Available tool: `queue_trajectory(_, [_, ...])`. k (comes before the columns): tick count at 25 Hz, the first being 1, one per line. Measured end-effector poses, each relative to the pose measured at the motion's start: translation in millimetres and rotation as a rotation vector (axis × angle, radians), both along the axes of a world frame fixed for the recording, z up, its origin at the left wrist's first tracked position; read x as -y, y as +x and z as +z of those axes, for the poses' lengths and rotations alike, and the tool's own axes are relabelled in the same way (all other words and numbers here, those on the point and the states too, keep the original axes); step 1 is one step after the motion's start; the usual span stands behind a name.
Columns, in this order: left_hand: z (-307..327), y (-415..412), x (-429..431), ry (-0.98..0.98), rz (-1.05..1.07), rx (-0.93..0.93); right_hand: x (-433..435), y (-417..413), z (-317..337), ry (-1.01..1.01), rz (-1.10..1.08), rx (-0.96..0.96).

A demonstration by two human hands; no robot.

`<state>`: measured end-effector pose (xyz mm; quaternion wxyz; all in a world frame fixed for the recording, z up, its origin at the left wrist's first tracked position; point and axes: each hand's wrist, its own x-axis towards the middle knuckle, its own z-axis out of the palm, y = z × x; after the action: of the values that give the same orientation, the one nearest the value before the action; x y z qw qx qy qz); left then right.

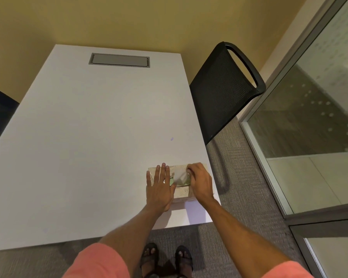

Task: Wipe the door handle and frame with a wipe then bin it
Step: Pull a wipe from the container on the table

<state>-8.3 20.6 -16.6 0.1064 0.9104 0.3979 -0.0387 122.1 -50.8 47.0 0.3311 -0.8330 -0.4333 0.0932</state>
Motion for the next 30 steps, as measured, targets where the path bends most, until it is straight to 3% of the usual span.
queue_trajectory(6, [13,4,-4,-0.012,-0.007,-0.046,-2,16,29,0.154,-0.160,-0.070])
queue_trajectory(8, [25,12,-6,-0.018,0.009,0.082,3,21,35,0.179,-0.214,-0.095])
queue_trajectory(10, [46,32,-2,-0.258,0.140,0.452,8,26,41,0.198,-0.283,-0.134])
queue_trajectory(12, [71,56,3,-0.667,0.268,0.774,13,30,46,0.208,-0.343,-0.174])
queue_trajectory(14, [94,78,13,-1.020,0.224,0.880,23,35,51,0.247,-0.370,-0.203])
queue_trajectory(17, [112,111,34,-1.139,0.083,0.871,50,50,55,0.304,-0.406,-0.252])
queue_trajectory(21, [110,157,70,-1.259,0.118,0.838,105,90,59,0.373,-0.520,-0.366])
queue_trajectory(24, [111,193,103,-1.390,0.140,0.766,153,123,66,0.485,-0.637,-0.637])
queue_trajectory(27, [115,233,148,-1.534,0.105,0.689,209,151,71,0.469,-0.666,-0.986])
queue_trajectory(30, [118,273,194,-1.564,0.017,0.570,266,179,69,0.459,-0.672,-0.998])
